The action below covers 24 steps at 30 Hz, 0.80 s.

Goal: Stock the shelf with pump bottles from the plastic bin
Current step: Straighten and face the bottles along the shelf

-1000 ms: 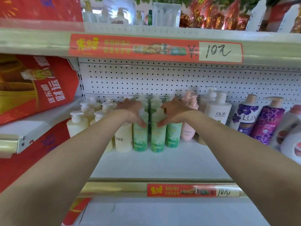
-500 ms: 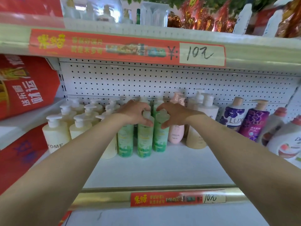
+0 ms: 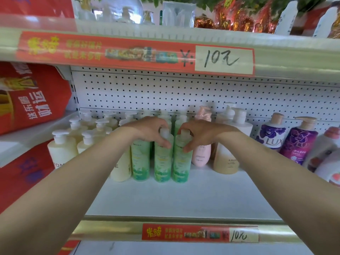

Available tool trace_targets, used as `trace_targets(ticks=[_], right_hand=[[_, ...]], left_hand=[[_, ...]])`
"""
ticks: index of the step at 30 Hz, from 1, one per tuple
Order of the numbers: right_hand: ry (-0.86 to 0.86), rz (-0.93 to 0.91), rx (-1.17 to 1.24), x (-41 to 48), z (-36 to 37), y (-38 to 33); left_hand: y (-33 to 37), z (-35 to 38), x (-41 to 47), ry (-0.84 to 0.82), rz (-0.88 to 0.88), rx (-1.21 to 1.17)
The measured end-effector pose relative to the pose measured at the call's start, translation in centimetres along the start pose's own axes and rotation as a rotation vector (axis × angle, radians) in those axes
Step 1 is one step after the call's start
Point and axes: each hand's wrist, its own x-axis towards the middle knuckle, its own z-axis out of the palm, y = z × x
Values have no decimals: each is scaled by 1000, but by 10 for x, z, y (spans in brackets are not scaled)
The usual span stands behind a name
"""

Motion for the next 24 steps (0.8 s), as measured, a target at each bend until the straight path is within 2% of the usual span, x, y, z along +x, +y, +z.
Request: trace_targets(ticks=[2,5,7,15,24], right_hand=[[2,2,69,-3,-8,0],[233,15,230,6,-25,3],[323,19,258,22,-31,3],[249,-22,203,90,-19,-9],[196,-35,141,109,-16,-12]], left_hand=[[-9,-14,-2,62,-13,-171],[-32,-31,3,259,-97,-271],[-47,-33,12,293,-139,-277],[-74,-16,54,280,-164,-265],[-82,-18,65,293,-233,-303]])
